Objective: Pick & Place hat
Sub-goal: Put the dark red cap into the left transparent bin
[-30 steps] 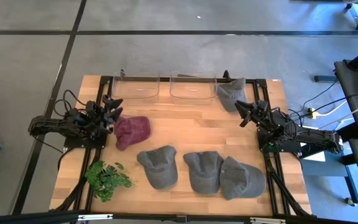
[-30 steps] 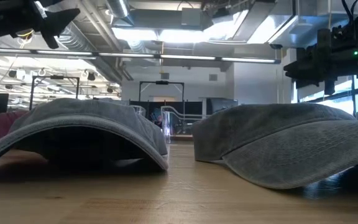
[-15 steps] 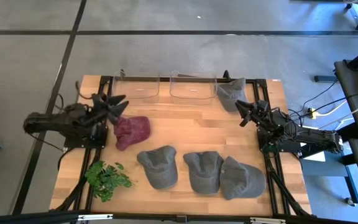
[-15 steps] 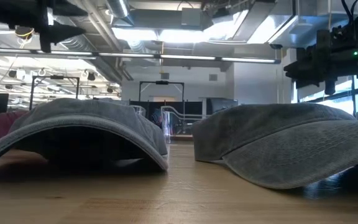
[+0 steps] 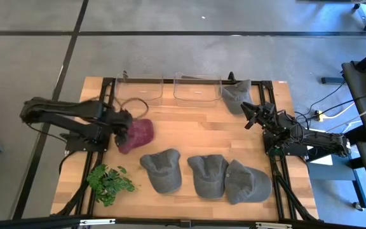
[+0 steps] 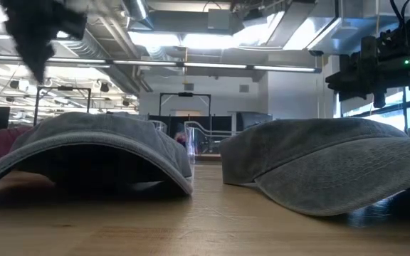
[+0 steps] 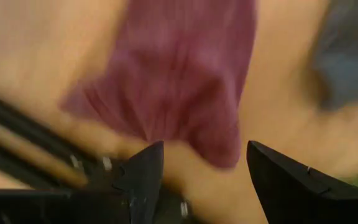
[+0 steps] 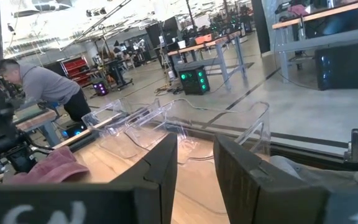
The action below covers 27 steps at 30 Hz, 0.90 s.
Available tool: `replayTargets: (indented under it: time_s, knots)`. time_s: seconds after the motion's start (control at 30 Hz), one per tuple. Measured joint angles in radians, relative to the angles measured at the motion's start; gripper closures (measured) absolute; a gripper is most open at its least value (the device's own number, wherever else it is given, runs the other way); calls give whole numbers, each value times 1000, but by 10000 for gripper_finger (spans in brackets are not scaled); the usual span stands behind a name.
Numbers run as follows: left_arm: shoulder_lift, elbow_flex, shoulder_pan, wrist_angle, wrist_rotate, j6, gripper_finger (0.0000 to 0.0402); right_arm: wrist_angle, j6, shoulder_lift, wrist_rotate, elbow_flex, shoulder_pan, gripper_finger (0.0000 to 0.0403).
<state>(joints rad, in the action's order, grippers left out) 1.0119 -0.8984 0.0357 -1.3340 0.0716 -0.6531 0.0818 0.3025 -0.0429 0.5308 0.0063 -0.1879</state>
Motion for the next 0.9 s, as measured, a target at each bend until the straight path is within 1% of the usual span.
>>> replayTargets:
  time_s: [0.07,0.2,0.33,0.4,0.5,0.63,0.83,0.9]
  knots:
    - [81,21,0,-14,-45,-31,178,0,-4,0,0,0,0,297]
    - [203,62,-4,-14,-47,-80,178,0,-42,0,1,0,0,297]
    - [295,109,-27,-14,-47,-94,178,0,-46,0,2,0,0,297]
    - [330,125,-47,-3,-39,-94,178,0,-45,0,2,0,0,297]
    - [362,134,-80,87,-8,-89,180,0,-45,0,2,0,0,297]
    - [393,157,-122,183,-12,-40,184,2,-43,0,2,0,0,297]
    - [461,177,-176,203,0,-15,189,2,-15,0,0,0,0,297]
    - [484,196,-196,240,-28,-14,191,2,-16,0,0,0,0,297]
